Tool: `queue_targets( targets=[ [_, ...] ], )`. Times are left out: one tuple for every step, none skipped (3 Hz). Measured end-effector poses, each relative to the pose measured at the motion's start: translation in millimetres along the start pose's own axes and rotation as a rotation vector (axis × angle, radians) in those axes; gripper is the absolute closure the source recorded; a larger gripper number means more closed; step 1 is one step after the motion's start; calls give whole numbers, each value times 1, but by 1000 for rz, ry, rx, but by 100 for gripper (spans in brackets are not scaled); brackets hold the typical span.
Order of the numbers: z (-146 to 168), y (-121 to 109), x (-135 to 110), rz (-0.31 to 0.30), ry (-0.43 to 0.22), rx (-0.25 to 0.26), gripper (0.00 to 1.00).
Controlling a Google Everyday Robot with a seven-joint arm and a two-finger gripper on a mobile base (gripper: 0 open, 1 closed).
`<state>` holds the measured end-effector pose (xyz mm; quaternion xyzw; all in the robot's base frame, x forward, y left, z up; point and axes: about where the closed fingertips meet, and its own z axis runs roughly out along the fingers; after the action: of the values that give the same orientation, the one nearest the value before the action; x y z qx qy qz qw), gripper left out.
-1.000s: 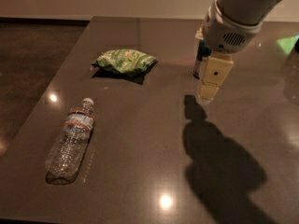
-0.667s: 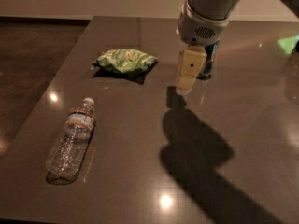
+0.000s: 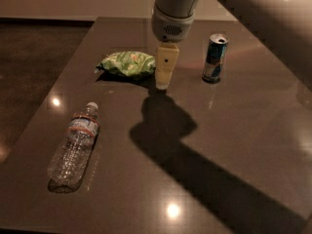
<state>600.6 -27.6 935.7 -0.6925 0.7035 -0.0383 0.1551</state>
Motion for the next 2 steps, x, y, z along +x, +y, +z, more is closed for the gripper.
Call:
queue_targets(
  targets=[
    [27, -12, -14, 12, 18, -21, 0],
    [51, -24, -29, 28, -1, -48, 0]
  ],
)
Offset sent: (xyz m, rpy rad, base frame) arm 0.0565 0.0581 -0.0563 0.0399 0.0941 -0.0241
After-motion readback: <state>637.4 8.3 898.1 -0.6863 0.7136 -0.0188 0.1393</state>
